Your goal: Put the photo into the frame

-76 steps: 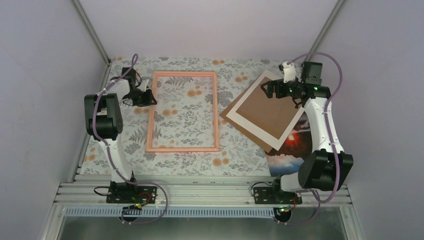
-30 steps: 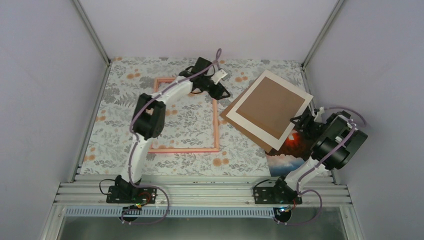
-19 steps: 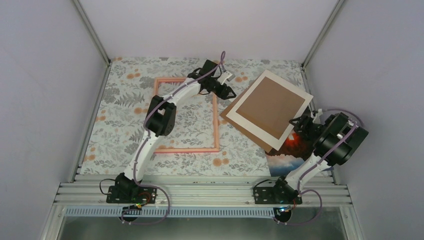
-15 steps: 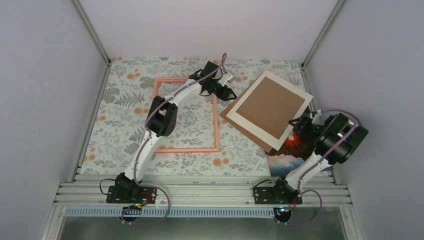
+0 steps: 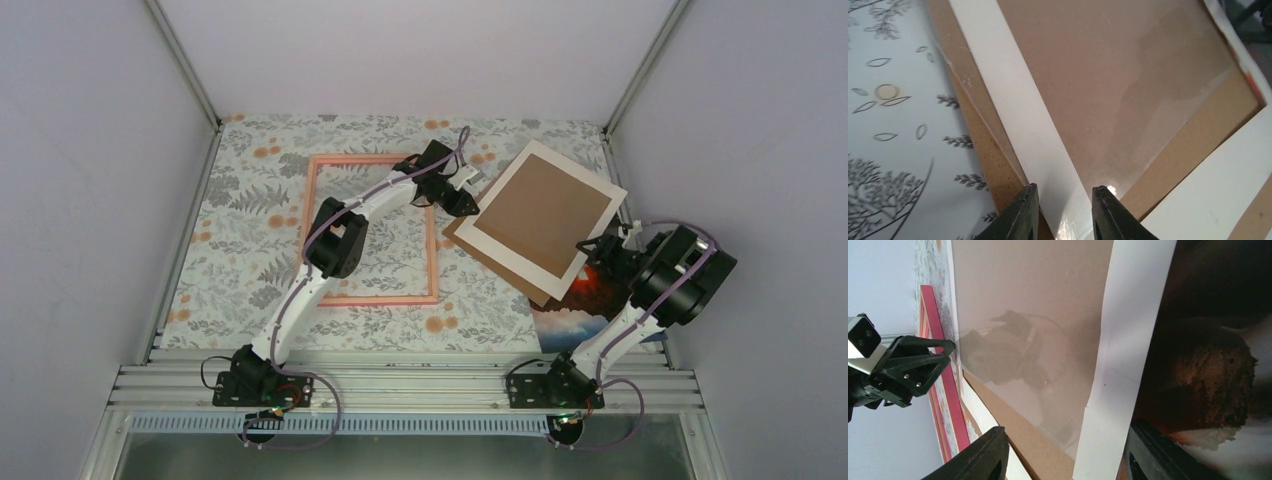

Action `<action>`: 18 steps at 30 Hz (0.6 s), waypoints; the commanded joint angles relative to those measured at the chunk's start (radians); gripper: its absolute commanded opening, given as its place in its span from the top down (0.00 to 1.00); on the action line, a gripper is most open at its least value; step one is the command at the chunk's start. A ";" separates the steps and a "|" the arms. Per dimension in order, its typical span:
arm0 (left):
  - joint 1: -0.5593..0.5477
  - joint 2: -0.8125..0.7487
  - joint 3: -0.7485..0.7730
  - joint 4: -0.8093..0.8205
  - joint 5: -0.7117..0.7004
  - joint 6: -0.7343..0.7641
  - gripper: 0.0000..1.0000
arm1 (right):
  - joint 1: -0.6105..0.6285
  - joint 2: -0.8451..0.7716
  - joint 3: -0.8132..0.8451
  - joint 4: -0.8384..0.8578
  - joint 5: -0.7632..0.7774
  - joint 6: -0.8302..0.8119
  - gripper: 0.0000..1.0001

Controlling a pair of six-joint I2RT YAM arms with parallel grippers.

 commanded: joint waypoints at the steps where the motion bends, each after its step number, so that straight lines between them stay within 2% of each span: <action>1: -0.034 0.009 -0.041 -0.030 -0.046 0.031 0.74 | -0.013 0.031 -0.028 0.014 -0.044 0.000 0.44; 4: -0.039 -0.012 -0.086 -0.029 -0.095 0.057 0.78 | -0.010 0.025 -0.036 0.013 -0.066 -0.006 0.45; 8: -0.053 -0.031 -0.123 -0.029 -0.167 0.100 0.79 | -0.011 0.012 -0.047 0.014 -0.090 -0.010 0.49; 18: -0.076 -0.026 -0.129 -0.044 -0.250 0.129 0.86 | -0.009 -0.039 -0.044 -0.012 -0.125 -0.029 0.72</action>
